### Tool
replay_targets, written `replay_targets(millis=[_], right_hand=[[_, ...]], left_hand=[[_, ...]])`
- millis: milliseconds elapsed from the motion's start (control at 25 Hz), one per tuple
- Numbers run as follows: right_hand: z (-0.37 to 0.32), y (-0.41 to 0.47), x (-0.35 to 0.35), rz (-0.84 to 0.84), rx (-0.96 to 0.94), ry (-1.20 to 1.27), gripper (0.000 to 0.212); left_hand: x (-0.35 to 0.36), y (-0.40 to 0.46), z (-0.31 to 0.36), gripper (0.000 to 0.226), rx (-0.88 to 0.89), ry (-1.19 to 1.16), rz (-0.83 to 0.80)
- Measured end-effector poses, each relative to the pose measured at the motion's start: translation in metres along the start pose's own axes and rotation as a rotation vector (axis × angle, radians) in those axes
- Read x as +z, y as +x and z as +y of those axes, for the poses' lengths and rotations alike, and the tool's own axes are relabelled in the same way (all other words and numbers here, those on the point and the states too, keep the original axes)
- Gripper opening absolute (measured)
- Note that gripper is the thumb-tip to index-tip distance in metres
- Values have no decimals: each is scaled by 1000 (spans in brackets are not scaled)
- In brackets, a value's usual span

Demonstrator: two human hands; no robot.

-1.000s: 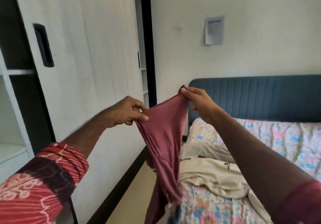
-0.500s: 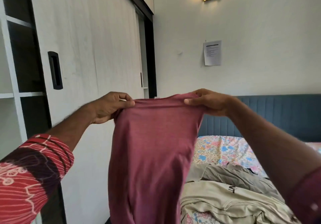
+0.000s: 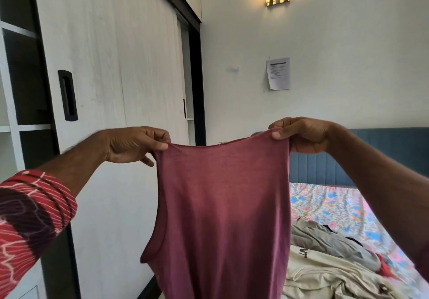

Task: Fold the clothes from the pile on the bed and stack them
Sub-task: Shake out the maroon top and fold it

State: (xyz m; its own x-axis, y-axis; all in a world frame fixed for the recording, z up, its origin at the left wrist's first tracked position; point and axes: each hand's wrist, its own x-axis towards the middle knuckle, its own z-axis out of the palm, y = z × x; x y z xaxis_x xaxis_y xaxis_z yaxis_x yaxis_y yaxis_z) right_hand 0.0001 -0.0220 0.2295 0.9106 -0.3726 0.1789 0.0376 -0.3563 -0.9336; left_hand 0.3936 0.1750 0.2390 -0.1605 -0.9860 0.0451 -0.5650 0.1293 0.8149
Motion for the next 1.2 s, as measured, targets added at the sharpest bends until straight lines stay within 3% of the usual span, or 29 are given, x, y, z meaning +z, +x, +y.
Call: replay_targets(millis=[80,240,320,560,640,760,880,1000,1080,1120,1200], right_hand=[[-3,-2,1,-41,66,-83,11],[-4,0,0,-26,313,-528,9],[1,0,-2,-11,402,-694,33],[19,-9,8,-44,707,-854,27],[25,-19,9,-96,676,-783,28],[22,-25,3,-70,419,-505,37],[10,-24,0,-11,292,-395,52],[2,-18,-4,168,271,-658,31],[1,-10,-7,365,354,-1041,36],[5,-3,-6,489,357,-1089,36],[13,7,0,798,268,-769,31]], left_hand=[[3,3,4,12,34,-42,-17],[10,7,8,25,29,-26,38],[13,13,7,35,26,39,99],[9,10,1,50,31,86,170],[12,12,1,47,13,82,166],[11,11,-5,39,-13,65,167],[7,11,-9,16,-106,253,247],[8,15,-11,9,-230,546,398],[18,20,-12,9,-272,565,501],[27,25,-12,10,-259,495,562],[47,39,-12,13,-161,174,692]])
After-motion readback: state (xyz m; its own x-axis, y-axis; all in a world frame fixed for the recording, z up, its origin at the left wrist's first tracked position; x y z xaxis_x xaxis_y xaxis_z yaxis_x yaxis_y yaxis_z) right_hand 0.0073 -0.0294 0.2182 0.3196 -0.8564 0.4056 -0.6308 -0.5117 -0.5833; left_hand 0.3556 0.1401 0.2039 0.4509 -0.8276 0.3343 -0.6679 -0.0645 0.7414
